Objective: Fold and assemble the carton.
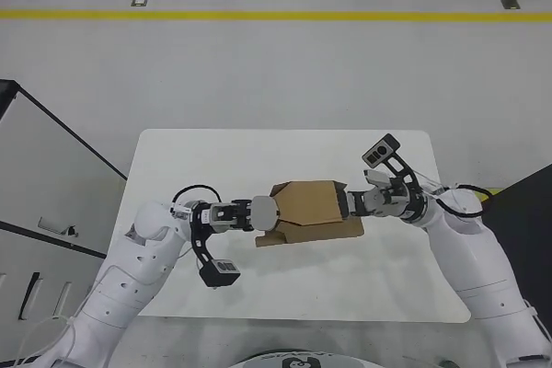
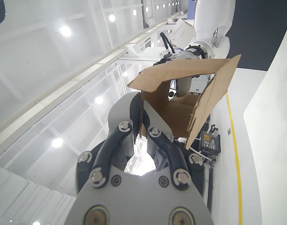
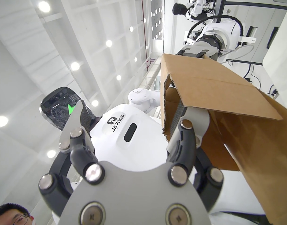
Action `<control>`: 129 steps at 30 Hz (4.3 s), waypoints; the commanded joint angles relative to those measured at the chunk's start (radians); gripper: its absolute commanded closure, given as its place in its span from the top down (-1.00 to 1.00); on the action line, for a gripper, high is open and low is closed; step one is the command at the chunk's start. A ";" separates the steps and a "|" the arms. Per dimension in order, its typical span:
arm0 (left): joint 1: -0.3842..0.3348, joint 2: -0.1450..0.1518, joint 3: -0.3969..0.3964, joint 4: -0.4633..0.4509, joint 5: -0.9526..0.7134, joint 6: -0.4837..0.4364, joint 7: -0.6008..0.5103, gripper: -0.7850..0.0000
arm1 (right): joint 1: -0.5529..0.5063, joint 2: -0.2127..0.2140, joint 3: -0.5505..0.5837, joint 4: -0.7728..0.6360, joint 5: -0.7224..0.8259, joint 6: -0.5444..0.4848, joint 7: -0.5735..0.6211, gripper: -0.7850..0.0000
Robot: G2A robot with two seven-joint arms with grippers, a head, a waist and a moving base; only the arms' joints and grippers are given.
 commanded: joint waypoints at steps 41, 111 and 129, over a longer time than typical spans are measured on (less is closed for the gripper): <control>-0.003 0.010 0.026 -0.011 0.033 -0.034 -0.004 -1.00 | -0.029 0.021 0.006 -0.070 -0.225 -0.035 -0.020 -0.22; -0.004 0.037 -0.074 -0.030 0.033 -0.063 -0.068 0.95 | -0.001 0.030 0.023 -0.008 -0.205 -0.134 -0.019 -1.00; 0.020 0.050 -0.113 -0.084 0.045 -0.164 -0.115 -1.00 | -0.015 0.038 0.046 -0.051 -0.294 -0.160 -0.044 -1.00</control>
